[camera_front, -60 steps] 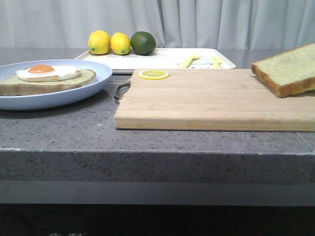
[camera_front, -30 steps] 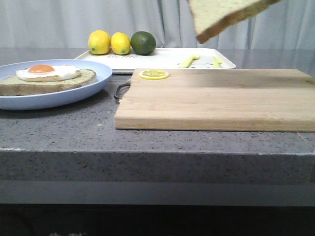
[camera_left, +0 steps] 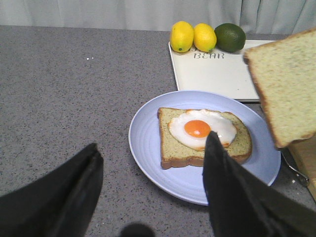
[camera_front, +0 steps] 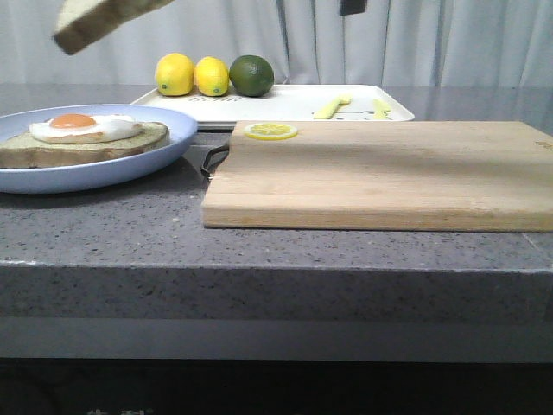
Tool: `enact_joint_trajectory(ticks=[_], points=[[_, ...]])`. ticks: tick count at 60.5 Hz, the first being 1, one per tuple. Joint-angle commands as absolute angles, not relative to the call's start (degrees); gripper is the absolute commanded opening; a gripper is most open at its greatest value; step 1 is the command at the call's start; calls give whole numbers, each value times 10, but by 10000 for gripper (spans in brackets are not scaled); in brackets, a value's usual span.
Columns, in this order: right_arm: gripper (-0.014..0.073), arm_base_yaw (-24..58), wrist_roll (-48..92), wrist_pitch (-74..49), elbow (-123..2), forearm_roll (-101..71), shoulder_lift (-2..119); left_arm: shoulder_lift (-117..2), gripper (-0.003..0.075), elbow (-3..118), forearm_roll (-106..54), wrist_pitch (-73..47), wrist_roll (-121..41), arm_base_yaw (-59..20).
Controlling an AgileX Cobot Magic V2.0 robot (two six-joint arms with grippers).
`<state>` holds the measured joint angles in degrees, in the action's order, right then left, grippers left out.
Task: Place bread and move sandwich to tray
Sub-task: 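Lift the bread slice with the right gripper and carry it over the plate, then lay the bread slice on top of the egg and open the right gripper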
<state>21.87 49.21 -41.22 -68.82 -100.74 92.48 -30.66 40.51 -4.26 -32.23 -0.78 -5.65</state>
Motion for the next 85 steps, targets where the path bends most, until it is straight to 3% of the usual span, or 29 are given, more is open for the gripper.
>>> enact_joint_trajectory(ticks=[1, 14, 43, 48, 64, 85], points=[[64, 256, 499, -345, -731, -1070, 915, -313, 441, 424, -45, -280, -4, -56], [64, 314, 426, -238, -802, -1070, 973, -313, 441, 424, -45, -280, -4, -56], [73, 335, 362, -238, -882, -1070, 1095, -313, 441, 424, -45, -280, -4, -56], [113, 335, 362, -234, -882, -1063, 1095, -313, 441, 424, -45, -280, -4, -56], [381, 322, 365, -249, -882, -965, 1092, -313, 441, 424, -45, -280, -4, -56], [384, 280, 365, -294, -882, -771, 1010, -313, 441, 424, -45, -280, -4, -56]])
